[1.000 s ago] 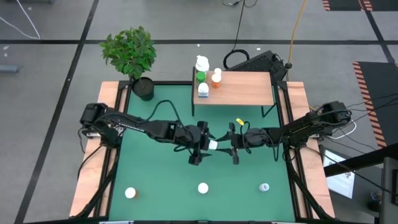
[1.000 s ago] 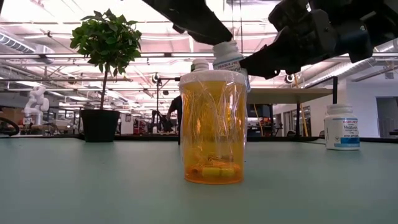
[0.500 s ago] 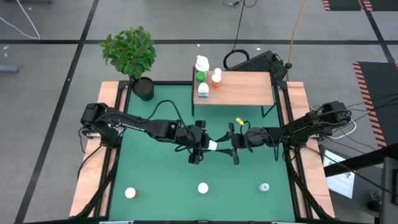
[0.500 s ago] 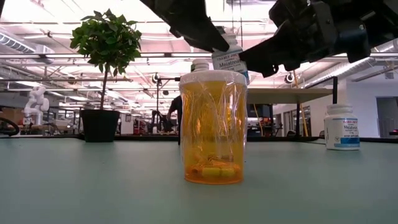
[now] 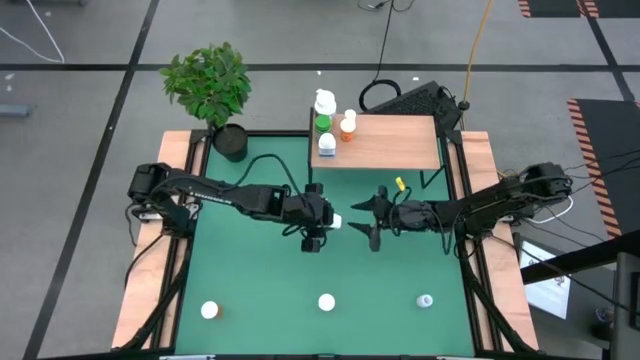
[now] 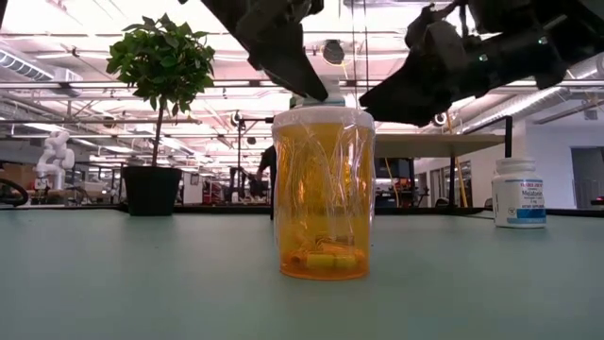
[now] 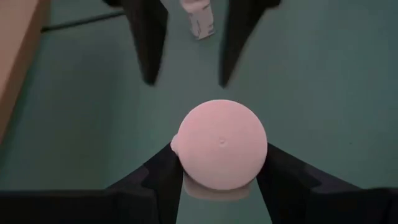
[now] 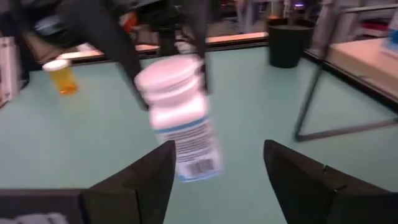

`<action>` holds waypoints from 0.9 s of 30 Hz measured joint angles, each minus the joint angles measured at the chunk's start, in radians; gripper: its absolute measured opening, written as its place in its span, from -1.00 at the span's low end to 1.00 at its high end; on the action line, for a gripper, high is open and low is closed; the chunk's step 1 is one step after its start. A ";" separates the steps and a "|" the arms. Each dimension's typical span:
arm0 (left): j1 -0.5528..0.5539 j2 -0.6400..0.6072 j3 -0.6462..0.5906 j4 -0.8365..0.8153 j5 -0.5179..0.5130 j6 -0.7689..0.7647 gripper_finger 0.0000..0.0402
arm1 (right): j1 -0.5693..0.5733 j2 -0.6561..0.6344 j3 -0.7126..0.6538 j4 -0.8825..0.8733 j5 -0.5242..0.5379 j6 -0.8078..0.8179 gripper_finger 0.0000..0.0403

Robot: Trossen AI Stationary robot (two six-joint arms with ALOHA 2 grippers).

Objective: Pick and place medicine bottles onto shelf by color
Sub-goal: Put the bottom white blue medicine bottle on the shelf

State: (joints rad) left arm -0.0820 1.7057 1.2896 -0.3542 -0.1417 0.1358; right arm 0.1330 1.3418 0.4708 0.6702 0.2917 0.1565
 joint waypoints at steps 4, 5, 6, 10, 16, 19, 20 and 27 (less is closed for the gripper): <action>0.031 -0.001 0.004 -0.012 0.004 -0.012 -0.12 | 0.009 -0.080 -0.052 -0.027 -0.008 0.062 0.17; 0.040 0.000 0.014 -0.019 0.004 -0.004 -0.12 | 0.013 -0.101 -0.071 -0.028 -0.008 0.079 0.16; 0.051 0.001 0.031 -0.027 0.004 0.003 -0.12 | 0.018 -0.123 -0.090 -0.023 -0.007 0.097 0.15; 0.097 0.004 0.142 -0.053 0.017 0.077 -0.13 | 0.029 -0.219 -0.183 -0.022 -0.006 0.172 0.11; 0.212 0.061 0.367 -0.152 0.085 0.171 -0.13 | 0.032 -0.324 -0.311 0.024 0.022 0.189 0.08; 0.257 0.121 0.488 -0.200 0.126 0.205 -0.13 | 0.032 -0.343 -0.347 0.073 0.024 0.157 0.07; 0.273 0.148 0.534 -0.225 0.134 0.221 -0.13 | 0.032 -0.347 -0.351 0.086 0.023 0.144 0.07; 0.351 0.349 0.815 -0.400 0.149 0.302 -0.12 | 0.032 -0.353 -0.354 0.082 0.022 0.105 0.07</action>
State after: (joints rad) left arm 0.2691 2.0546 2.1045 -0.7540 0.0074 0.4379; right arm 0.1654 0.9890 0.1165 0.7521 0.3138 0.2615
